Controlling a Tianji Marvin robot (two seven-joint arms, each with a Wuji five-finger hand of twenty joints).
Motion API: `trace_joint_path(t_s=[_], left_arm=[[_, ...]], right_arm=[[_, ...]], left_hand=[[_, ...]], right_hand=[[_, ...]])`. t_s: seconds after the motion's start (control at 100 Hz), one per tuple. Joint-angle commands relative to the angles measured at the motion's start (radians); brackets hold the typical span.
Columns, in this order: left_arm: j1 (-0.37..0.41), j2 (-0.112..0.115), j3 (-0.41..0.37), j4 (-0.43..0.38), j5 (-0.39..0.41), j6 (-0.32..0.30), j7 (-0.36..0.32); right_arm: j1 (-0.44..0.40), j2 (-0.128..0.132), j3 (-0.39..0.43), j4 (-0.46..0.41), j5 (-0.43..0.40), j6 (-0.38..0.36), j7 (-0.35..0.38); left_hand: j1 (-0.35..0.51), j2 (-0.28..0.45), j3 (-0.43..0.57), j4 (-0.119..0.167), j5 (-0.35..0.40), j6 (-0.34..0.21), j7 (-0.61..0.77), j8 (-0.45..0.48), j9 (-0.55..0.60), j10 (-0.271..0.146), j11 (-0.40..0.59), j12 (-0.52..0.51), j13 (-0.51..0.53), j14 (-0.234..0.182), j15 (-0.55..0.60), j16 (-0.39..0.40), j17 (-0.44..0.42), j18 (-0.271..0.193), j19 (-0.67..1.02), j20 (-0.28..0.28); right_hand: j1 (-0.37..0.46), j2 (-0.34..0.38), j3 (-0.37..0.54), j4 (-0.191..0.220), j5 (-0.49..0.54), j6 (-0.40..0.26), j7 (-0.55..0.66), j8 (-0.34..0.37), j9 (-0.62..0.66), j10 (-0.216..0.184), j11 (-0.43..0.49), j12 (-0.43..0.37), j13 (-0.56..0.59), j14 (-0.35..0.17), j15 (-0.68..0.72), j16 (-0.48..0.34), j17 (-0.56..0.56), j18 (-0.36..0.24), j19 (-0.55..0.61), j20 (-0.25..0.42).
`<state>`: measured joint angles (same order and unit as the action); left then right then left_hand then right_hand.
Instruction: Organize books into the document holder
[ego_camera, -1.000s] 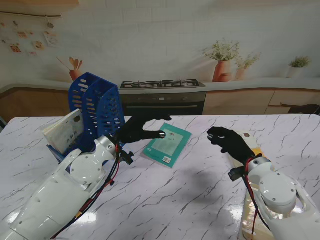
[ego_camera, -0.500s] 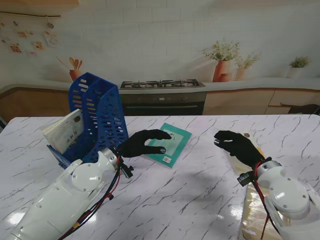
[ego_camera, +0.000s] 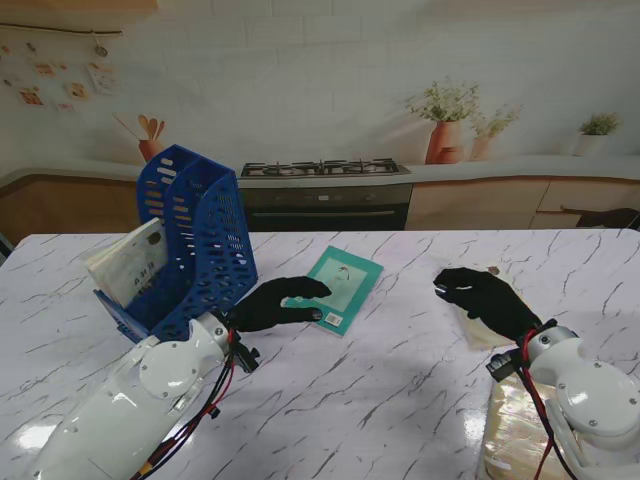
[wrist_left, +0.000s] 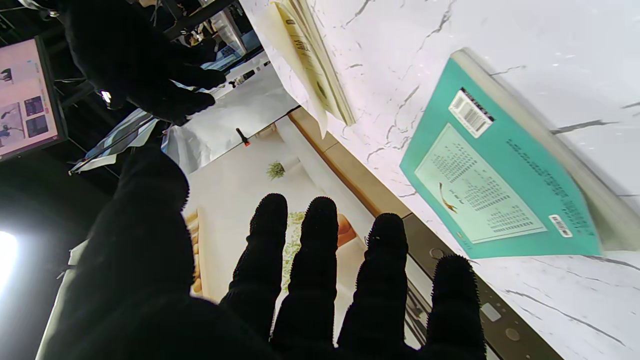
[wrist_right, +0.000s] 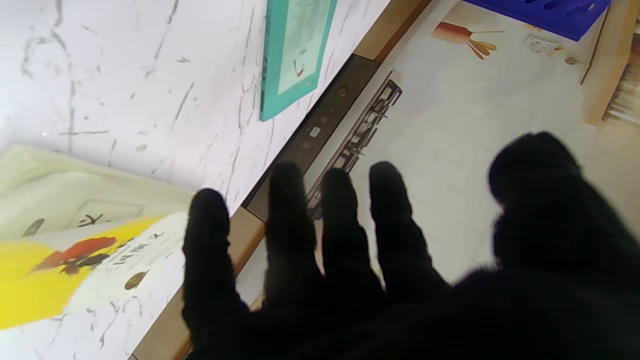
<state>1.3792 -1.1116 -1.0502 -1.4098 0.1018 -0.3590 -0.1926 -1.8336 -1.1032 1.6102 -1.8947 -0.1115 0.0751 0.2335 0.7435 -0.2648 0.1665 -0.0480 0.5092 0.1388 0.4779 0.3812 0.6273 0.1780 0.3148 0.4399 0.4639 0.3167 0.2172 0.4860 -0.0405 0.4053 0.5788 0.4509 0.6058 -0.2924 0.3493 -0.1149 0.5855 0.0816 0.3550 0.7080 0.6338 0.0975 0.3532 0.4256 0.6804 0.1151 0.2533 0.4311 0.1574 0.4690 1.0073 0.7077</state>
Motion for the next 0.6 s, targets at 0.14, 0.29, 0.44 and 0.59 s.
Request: trace_joint_path(t_s=[0.14, 0.29, 0.44, 0.59], left_arm=[[0.018, -0.006, -0.006, 0.018, -0.011, 0.003, -0.002], [0.023, -0.005, -0.013, 0.02, -0.02, 0.012, -0.009], [0.025, -0.003, -0.017, 0.017, -0.015, 0.012, -0.014], [0.019, -0.001, -0.021, 0.027, -0.024, 0.006, -0.024]], right_arm=[[-0.068, 0.011, 0.048, -0.063, -0.046, 0.028, 0.043], [-0.103, 0.007, 0.049, -0.105, -0.067, 0.065, 0.025], [-0.148, 0.014, 0.06, -0.161, -0.142, 0.112, 0.04], [-0.212, 0.021, 0.098, -0.224, -0.212, 0.156, 0.074]], left_hand=[[-0.006, -0.024, 0.035, 0.021, -0.01, 0.008, 0.011, -0.003, 0.018, -0.026, 0.027, 0.019, 0.014, -0.028, 0.032, 0.013, -0.018, -0.023, -0.016, 0.017], [-0.01, -0.025, 0.043, 0.02, -0.01, 0.007, 0.011, -0.004, 0.015, -0.026, 0.025, 0.02, 0.01, -0.025, 0.031, 0.014, -0.022, -0.023, -0.021, 0.018], [-0.016, -0.026, 0.048, 0.019, -0.011, 0.008, 0.01, -0.005, 0.013, -0.027, 0.021, 0.019, 0.007, -0.023, 0.028, 0.013, -0.025, -0.023, -0.031, 0.017], [-0.019, -0.025, 0.053, 0.018, -0.008, 0.008, 0.011, -0.005, 0.015, -0.025, 0.021, 0.02, 0.009, -0.019, 0.028, 0.013, -0.024, -0.023, -0.036, 0.018]], right_hand=[[0.023, 0.041, -0.012, 0.042, 0.03, -0.016, 0.028, 0.014, 0.031, 0.001, 0.024, 0.008, 0.023, -0.006, 0.0, -0.01, -0.008, -0.002, -0.001, -0.013], [0.043, 0.051, -0.025, 0.044, 0.036, -0.005, 0.026, 0.016, 0.032, 0.009, 0.033, 0.009, 0.023, -0.001, 0.008, -0.008, -0.008, -0.001, 0.001, -0.018], [0.044, 0.058, -0.038, 0.045, 0.031, 0.003, 0.015, 0.013, 0.027, 0.014, 0.034, 0.005, 0.022, 0.003, 0.012, -0.01, -0.009, 0.004, 0.004, -0.023], [0.039, 0.066, -0.048, 0.045, 0.033, 0.012, 0.005, 0.006, 0.026, 0.025, 0.025, -0.006, 0.021, 0.009, 0.013, -0.013, -0.011, 0.006, 0.007, -0.029]])
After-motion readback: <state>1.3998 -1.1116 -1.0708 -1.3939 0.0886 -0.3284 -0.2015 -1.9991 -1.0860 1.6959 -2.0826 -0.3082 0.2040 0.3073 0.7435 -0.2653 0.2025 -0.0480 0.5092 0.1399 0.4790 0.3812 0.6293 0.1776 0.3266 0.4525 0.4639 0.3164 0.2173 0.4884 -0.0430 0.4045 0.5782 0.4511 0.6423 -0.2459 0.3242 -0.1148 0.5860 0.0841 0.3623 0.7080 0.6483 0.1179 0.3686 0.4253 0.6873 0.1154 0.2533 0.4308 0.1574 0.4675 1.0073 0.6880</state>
